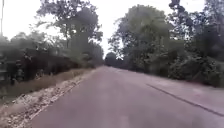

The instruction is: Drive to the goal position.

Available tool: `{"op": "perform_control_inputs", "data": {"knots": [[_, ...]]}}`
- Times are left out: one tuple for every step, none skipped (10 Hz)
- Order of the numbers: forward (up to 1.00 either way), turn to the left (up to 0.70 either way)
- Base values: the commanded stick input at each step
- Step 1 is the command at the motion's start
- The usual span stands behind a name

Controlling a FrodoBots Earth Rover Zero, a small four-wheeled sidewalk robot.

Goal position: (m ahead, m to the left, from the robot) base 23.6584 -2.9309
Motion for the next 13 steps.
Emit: {"op": "perform_control_inputs", "data": {"knots": [[1.00, 0.00], [1.00, 0.00], [1.00, 0.00], [1.00, 0.00], [1.00, 0.00], [1.00, 0.00], [1.00, 0.00], [1.00, 0.00], [1.00, 0.00], [1.00, 0.00], [1.00, 0.00], [1.00, 0.00], [1.00, 0.00]]}}
